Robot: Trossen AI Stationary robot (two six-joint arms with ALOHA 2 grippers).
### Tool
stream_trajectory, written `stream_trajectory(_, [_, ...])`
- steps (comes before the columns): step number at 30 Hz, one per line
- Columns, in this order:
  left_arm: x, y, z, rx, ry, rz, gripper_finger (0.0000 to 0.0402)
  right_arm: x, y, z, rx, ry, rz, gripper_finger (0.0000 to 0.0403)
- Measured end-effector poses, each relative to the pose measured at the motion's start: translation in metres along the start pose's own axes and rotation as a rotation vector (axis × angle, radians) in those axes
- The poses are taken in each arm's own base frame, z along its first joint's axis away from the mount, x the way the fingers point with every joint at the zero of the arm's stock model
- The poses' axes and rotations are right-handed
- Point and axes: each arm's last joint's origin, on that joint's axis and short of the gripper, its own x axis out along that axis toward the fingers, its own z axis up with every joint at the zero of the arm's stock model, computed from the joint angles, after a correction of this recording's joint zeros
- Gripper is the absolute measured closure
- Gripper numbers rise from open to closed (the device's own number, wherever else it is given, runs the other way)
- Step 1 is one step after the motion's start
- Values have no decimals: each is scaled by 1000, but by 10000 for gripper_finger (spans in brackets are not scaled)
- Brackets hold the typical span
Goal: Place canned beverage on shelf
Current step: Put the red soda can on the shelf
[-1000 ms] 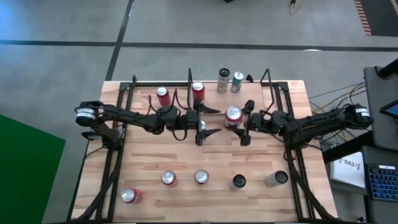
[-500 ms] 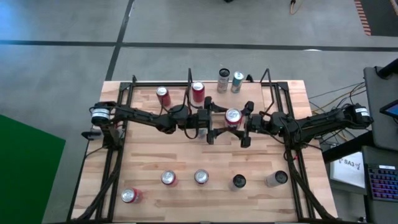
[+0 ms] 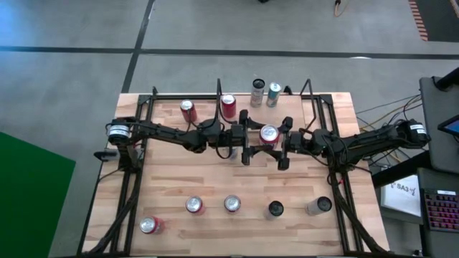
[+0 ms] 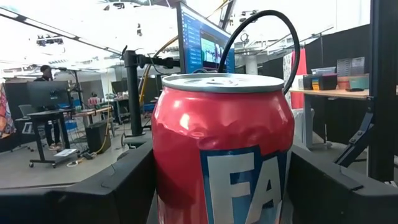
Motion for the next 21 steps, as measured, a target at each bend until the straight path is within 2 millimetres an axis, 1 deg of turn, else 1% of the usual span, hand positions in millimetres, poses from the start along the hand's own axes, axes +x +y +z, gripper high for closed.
stream_trajectory(3, [0, 0, 0, -2, 5, 2, 123, 0, 0, 0, 0, 3, 0, 116])
stream_trajectory(5, [0, 0, -1, -2, 7, 4, 123, 0, 0, 0, 4, 5, 0, 98])
stream_trajectory(8, [0, 0, -2, -3, 21, 5, 123, 0, 0, -1, 17, 11, -3, 59])
stream_trajectory(10, [0, 0, -3, -3, 24, 5, 123, 0, 0, -1, 21, 10, -3, 46])
stream_trajectory(15, [-1, 3, 2, -3, 32, 28, 123, -2, -1, -1, 16, 34, -36, 39])
stream_trajectory(21, [-7, 11, 9, 31, 102, 72, 123, -10, -5, 3, 36, 108, -85, 37])
